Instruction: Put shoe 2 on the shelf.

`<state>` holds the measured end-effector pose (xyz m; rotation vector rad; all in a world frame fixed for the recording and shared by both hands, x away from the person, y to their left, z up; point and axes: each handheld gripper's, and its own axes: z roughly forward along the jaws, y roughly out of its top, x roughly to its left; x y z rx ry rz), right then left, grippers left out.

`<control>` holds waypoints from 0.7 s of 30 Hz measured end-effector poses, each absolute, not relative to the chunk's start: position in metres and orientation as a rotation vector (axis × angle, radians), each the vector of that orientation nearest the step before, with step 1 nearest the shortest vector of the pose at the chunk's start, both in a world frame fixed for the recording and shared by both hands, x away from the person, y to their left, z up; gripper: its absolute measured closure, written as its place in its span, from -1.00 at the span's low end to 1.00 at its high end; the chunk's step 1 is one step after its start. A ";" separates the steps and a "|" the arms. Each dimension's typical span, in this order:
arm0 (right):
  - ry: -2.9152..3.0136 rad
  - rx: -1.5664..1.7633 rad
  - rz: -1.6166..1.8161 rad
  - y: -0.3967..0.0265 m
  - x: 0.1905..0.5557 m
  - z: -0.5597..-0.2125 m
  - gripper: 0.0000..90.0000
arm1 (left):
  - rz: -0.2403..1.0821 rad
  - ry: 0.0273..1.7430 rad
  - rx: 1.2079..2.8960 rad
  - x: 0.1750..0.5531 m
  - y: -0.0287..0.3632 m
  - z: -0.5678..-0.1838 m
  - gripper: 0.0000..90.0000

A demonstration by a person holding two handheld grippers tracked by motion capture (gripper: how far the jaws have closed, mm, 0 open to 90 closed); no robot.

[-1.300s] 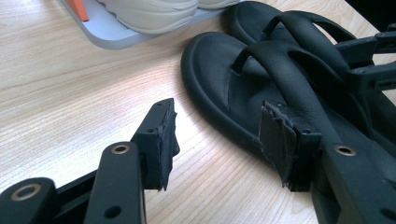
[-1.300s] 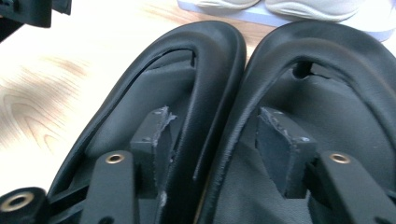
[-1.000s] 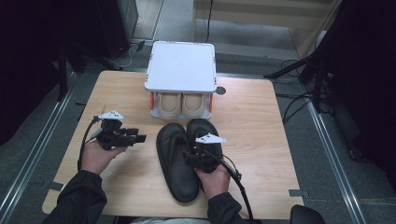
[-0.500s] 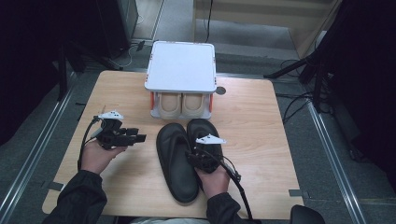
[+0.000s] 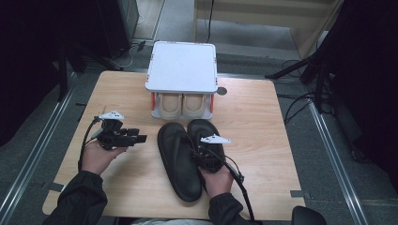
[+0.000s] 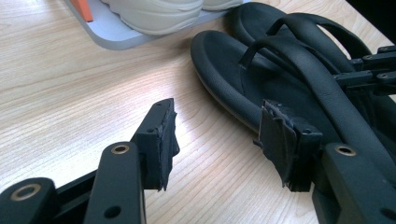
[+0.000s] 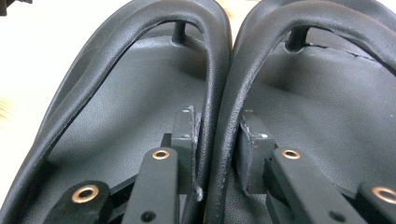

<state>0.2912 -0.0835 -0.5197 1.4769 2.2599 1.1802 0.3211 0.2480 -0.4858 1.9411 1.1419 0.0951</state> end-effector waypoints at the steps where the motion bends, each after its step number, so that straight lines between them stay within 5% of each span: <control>1: 2.258 1.481 1.178 -0.084 0.291 -0.519 0.64 | 0.091 1.141 1.942 0.321 0.248 -0.486 0.03; 21: 2.466 1.337 1.188 -0.111 0.291 -0.492 0.70 | 0.132 1.172 1.919 0.321 0.257 -0.483 -0.03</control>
